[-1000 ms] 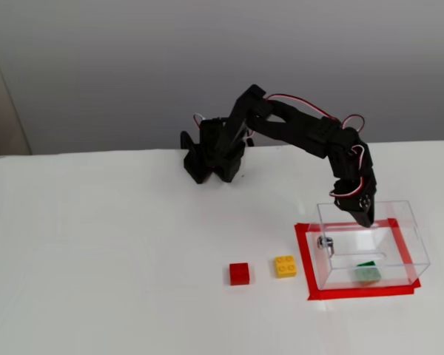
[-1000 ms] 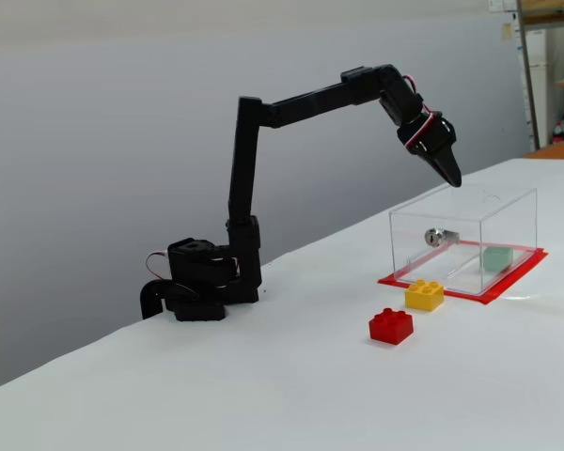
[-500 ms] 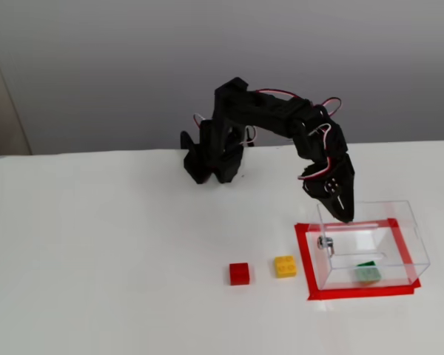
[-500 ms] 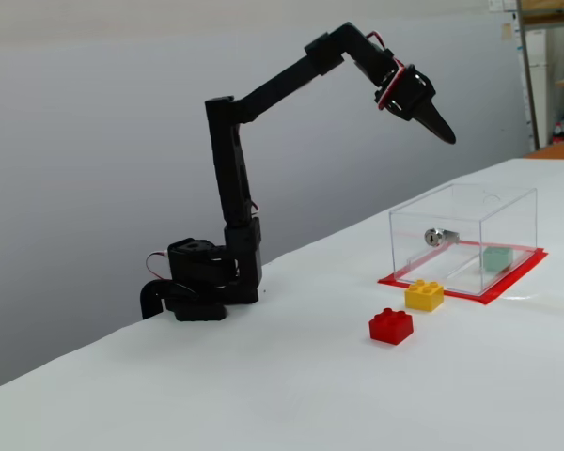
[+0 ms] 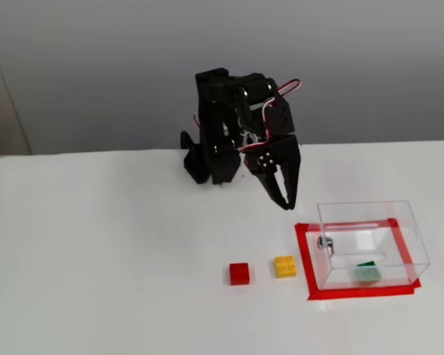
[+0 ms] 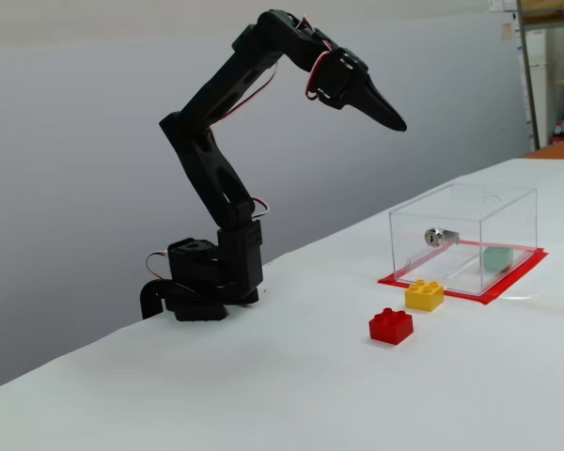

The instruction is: Pick the green lego brick and place it into the transparent box

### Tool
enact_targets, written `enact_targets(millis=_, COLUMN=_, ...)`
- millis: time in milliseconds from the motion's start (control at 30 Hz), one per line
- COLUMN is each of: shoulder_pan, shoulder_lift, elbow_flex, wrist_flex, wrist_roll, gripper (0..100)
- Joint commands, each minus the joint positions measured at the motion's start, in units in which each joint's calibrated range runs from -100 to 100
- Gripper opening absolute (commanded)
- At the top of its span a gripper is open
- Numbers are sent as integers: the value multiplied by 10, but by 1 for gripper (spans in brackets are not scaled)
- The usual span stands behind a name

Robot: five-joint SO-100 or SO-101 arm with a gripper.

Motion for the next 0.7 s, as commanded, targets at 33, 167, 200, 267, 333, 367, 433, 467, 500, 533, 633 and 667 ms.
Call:
enact_targets(millis=33, shoulder_pan=65, shoulder_lift=-84, elbow_flex=79, wrist_flex=-5, wrist_roll=1, gripper=2)
enact_targets(millis=167, shoulder_pan=110, shoulder_lift=-155, elbow_flex=163, wrist_flex=-5, wrist_roll=-1, gripper=2)
enact_targets(millis=200, shoulder_pan=118, shoulder_lift=-174, elbow_flex=185, wrist_flex=-5, wrist_roll=-1, gripper=2)
enact_targets(millis=267, shoulder_pan=131, shoulder_lift=-211, elbow_flex=231, wrist_flex=-5, wrist_roll=-1, gripper=2)
enact_targets(millis=333, shoulder_pan=144, shoulder_lift=-242, elbow_flex=276, wrist_flex=-6, wrist_roll=-1, gripper=2)
enact_targets(millis=367, shoulder_pan=152, shoulder_lift=-259, elbow_flex=296, wrist_flex=-6, wrist_roll=-1, gripper=2)
enact_targets(millis=433, shoulder_pan=164, shoulder_lift=-288, elbow_flex=340, wrist_flex=-6, wrist_roll=-1, gripper=2)
enact_targets(millis=467, shoulder_pan=170, shoulder_lift=-301, elbow_flex=361, wrist_flex=-6, wrist_roll=-1, gripper=2)
enact_targets(millis=500, shoulder_pan=178, shoulder_lift=-314, elbow_flex=382, wrist_flex=-7, wrist_roll=-1, gripper=2)
enact_targets(millis=533, shoulder_pan=187, shoulder_lift=-325, elbow_flex=402, wrist_flex=-7, wrist_roll=-1, gripper=2)
enact_targets(millis=633, shoulder_pan=211, shoulder_lift=-358, elbow_flex=469, wrist_flex=-26, wrist_roll=1, gripper=2)
enact_targets(millis=667, shoulder_pan=220, shoulder_lift=-371, elbow_flex=492, wrist_flex=-37, wrist_roll=1, gripper=2)
